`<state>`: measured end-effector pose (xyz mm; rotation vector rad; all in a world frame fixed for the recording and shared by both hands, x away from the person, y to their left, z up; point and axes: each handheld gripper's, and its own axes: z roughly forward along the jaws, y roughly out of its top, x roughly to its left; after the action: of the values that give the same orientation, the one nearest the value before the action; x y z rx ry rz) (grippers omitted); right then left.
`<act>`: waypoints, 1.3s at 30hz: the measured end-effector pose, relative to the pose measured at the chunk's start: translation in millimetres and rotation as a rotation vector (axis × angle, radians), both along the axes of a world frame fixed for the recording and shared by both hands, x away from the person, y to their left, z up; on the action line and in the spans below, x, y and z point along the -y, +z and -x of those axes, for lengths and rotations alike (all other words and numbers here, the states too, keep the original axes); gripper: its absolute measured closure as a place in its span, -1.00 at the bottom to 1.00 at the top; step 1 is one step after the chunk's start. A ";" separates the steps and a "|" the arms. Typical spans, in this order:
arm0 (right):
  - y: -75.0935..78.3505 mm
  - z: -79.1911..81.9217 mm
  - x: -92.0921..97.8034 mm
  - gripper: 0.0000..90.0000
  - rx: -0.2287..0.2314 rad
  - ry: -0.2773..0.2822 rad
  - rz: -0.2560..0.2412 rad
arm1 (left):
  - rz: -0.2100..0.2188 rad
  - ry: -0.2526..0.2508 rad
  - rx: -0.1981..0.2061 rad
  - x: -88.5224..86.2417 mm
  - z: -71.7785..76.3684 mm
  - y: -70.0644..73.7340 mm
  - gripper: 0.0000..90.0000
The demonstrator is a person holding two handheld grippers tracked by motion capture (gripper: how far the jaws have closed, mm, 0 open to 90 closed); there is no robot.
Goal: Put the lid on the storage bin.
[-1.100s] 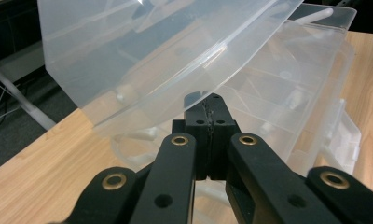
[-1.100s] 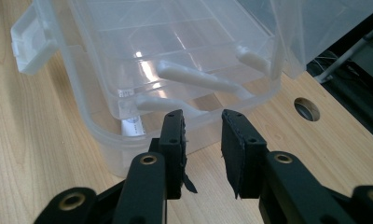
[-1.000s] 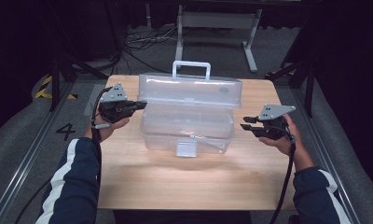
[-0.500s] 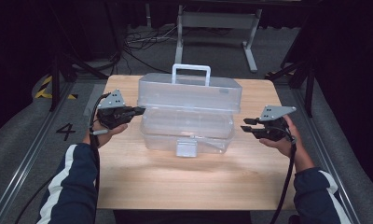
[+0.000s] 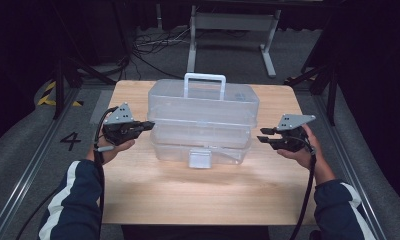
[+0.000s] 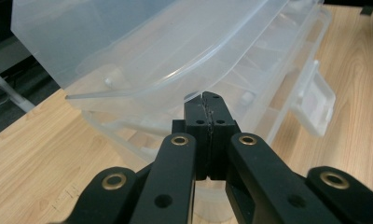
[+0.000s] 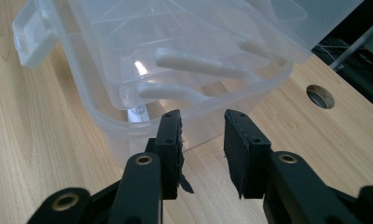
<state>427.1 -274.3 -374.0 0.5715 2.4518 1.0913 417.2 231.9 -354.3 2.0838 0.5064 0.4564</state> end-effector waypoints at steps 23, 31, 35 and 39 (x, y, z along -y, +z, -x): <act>-6.5 2.0 -2.9 0.40 -0.025 0.000 -0.014 | -0.044 0.001 -0.037 -4.6 11.5 -21.7 1.00; -10.7 2.8 -3.8 0.39 -0.039 0.005 -0.002 | -0.072 0.000 -0.049 -3.7 13.8 -27.0 1.00; -11.1 3.5 -4.2 0.38 -0.039 0.006 -0.001 | -0.082 0.000 -0.054 -3.9 14.9 -29.2 1.00; -11.9 4.4 -4.4 0.36 -0.041 0.009 -0.001 | -0.096 -0.002 -0.063 -3.9 15.5 -31.5 1.00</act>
<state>422.7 -269.9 -385.9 0.5898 2.4910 1.0952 401.7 235.8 -385.8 2.1965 0.5279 0.4226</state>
